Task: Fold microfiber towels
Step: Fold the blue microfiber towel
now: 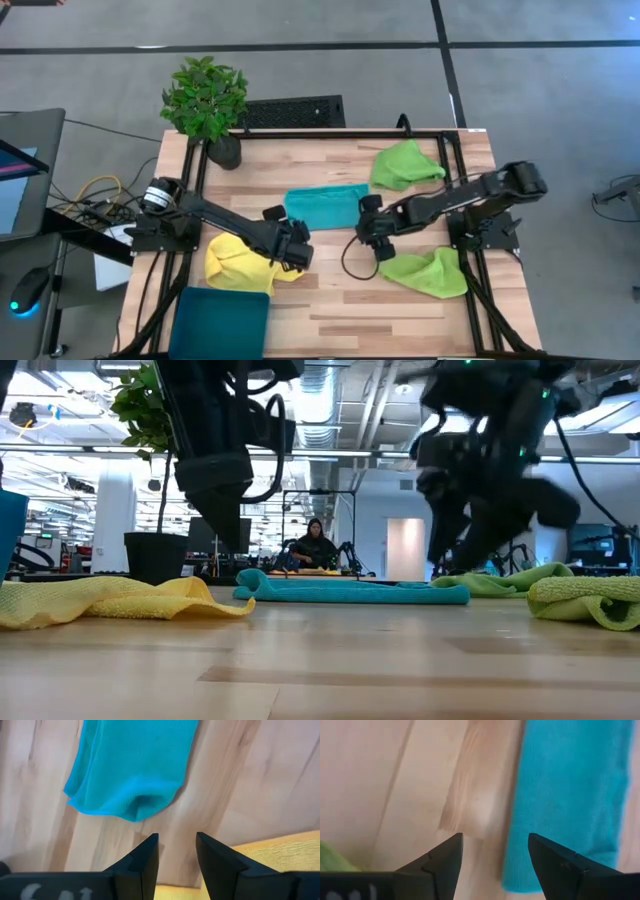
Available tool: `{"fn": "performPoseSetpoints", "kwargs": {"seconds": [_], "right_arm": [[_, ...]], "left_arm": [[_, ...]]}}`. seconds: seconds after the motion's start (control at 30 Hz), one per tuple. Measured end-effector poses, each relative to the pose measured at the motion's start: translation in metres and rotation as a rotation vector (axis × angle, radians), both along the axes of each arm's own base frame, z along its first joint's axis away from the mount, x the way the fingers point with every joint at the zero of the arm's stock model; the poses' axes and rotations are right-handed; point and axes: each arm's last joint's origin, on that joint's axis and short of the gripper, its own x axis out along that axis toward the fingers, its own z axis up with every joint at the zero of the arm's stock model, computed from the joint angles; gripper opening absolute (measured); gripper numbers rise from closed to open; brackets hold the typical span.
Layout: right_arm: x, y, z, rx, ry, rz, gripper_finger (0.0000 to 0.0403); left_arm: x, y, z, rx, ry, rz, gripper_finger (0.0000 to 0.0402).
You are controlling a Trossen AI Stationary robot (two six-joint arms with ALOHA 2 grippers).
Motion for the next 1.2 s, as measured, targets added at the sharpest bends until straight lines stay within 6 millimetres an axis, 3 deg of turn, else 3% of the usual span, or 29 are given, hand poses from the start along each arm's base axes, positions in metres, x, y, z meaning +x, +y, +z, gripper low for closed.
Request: {"fn": "performPoseSetpoints", "kwargs": {"seconds": [0.2, 0.93, 1.07, 1.2], "right_arm": [[0.006, -0.006, -0.017, -0.173, 0.027, -0.077, 0.0249], [0.008, -0.021, -0.035, -0.113, 0.091, -0.224, 0.0248], [0.005, -0.022, -0.03, -0.077, 0.075, -0.286, 0.0224], [0.003, -0.022, -0.03, -0.059, 0.081, -0.326, 0.0161]], "left_arm": [[-0.002, -0.008, 0.0, 0.023, -0.024, 0.005, 0.0123], [-0.002, -0.009, 0.001, 0.031, -0.037, 0.023, 0.0123], [-0.002, -0.009, 0.001, 0.033, -0.036, 0.022, 0.0123], [-0.002, -0.008, 0.001, 0.034, -0.036, 0.022, 0.0123]]}}
